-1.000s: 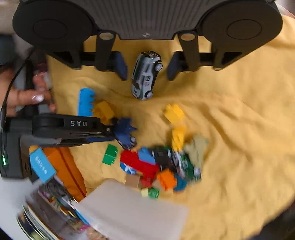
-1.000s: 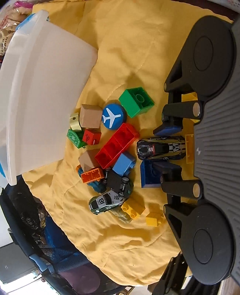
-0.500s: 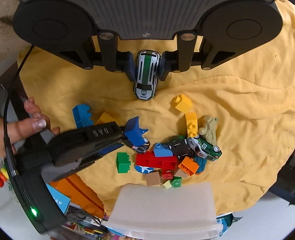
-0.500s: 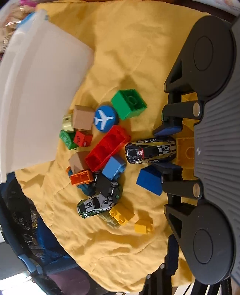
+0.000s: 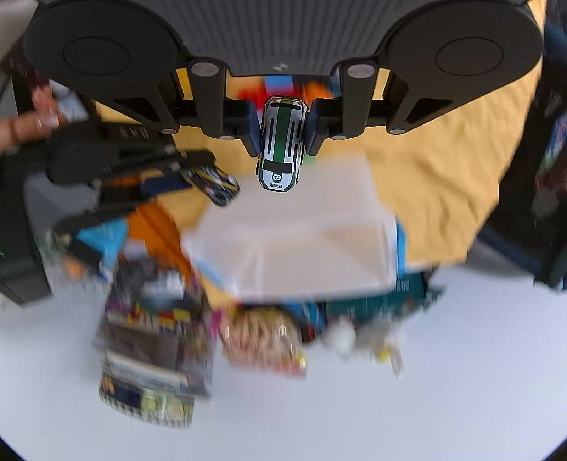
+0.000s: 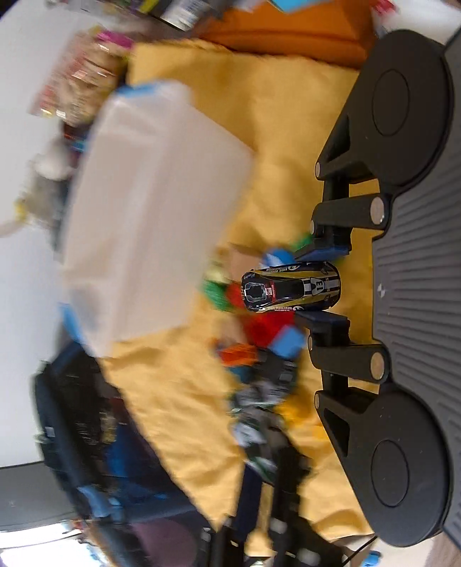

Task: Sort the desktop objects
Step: 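Carry both cars over the bin and open both tools to drop them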

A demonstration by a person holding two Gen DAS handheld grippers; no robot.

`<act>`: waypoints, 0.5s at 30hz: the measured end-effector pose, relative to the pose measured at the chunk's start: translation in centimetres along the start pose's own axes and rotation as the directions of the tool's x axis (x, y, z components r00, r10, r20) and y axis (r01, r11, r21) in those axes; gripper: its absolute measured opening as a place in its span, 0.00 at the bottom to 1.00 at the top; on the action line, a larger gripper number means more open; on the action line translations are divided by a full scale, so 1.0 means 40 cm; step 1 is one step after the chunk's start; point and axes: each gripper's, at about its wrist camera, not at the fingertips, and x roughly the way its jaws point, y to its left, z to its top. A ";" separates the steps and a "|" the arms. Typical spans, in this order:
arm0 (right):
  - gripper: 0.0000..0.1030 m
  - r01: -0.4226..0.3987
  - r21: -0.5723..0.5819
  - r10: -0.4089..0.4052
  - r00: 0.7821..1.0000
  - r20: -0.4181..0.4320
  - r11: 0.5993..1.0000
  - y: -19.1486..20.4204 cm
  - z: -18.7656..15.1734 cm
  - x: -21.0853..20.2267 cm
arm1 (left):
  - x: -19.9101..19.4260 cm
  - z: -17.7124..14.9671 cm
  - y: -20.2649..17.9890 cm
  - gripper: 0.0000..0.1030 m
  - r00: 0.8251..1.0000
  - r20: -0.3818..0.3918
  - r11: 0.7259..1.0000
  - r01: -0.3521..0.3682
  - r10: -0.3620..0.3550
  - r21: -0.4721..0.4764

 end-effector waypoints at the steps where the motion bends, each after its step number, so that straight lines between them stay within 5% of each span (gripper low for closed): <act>1: 0.32 0.010 0.005 -0.011 0.999 0.030 1.000 -0.011 0.025 -0.016 | 0.007 0.036 0.006 0.30 1.000 0.023 1.000 -0.007 0.007 0.000; 7: 0.32 0.080 0.053 -0.087 0.986 0.142 0.995 -0.090 0.169 -0.045 | 0.077 0.200 0.036 0.30 0.994 0.105 0.999 -0.047 0.044 0.022; 15: 0.32 0.116 0.130 -0.136 0.979 0.151 0.985 -0.163 0.259 0.022 | 0.243 0.259 0.059 0.30 0.998 0.024 0.998 -0.066 0.066 0.007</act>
